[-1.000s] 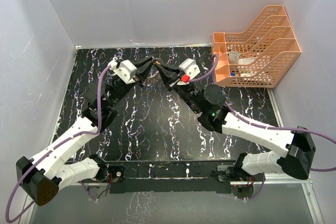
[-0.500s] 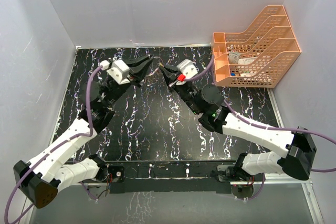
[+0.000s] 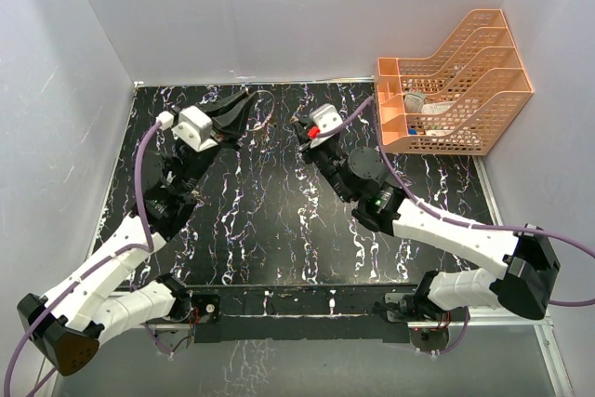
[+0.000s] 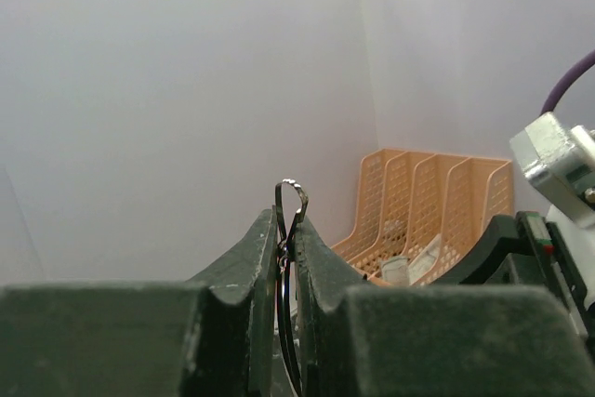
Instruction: Remove the keys from the keyring
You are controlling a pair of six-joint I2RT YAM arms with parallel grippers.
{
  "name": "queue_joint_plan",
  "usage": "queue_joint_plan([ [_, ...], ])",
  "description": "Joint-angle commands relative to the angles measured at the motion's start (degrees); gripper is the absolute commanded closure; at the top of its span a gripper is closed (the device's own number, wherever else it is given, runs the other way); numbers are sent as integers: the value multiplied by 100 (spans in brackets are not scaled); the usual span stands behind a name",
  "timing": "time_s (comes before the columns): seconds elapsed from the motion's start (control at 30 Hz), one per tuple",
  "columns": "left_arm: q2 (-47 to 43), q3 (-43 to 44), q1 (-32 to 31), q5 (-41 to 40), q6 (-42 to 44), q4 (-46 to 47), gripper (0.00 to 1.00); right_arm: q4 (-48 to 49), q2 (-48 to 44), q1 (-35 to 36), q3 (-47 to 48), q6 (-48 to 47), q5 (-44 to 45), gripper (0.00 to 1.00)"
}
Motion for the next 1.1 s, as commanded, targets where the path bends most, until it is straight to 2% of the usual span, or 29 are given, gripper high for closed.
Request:
queue_joint_plan([
  [0.0, -18, -61, 27, -923, 247, -438, 100, -372, -93, -437, 87, 426, 376, 100],
  [0.23, 348, -561, 37, -2025, 42, -1115, 100, -1248, -133, -1665, 44, 1586, -375, 100],
  [0.33, 698, -721, 173, -2032, -247, -1233, 100, -1474, 55, -1991, 62, 1930, -837, 100],
  [0.5, 1380, -1005, 628, -1462, -974, -1114, 100, -1588, 604, -2352, 94, 2172, -1391, 100],
  [0.7, 2111, -1263, 1059, -739, -1553, -571, 100, -1649, 1685, -2795, 506, 2548, -2700, 100],
  [0.9, 2974, -1560, 1598, 335, -2235, 463, 100, -1493, 2595, -2875, 902, 2580, -3163, 100],
  [1.07, 3481, -1534, 1715, 722, -2461, 902, 100, -1316, 3266, -2873, 1194, 2579, -3360, 100],
])
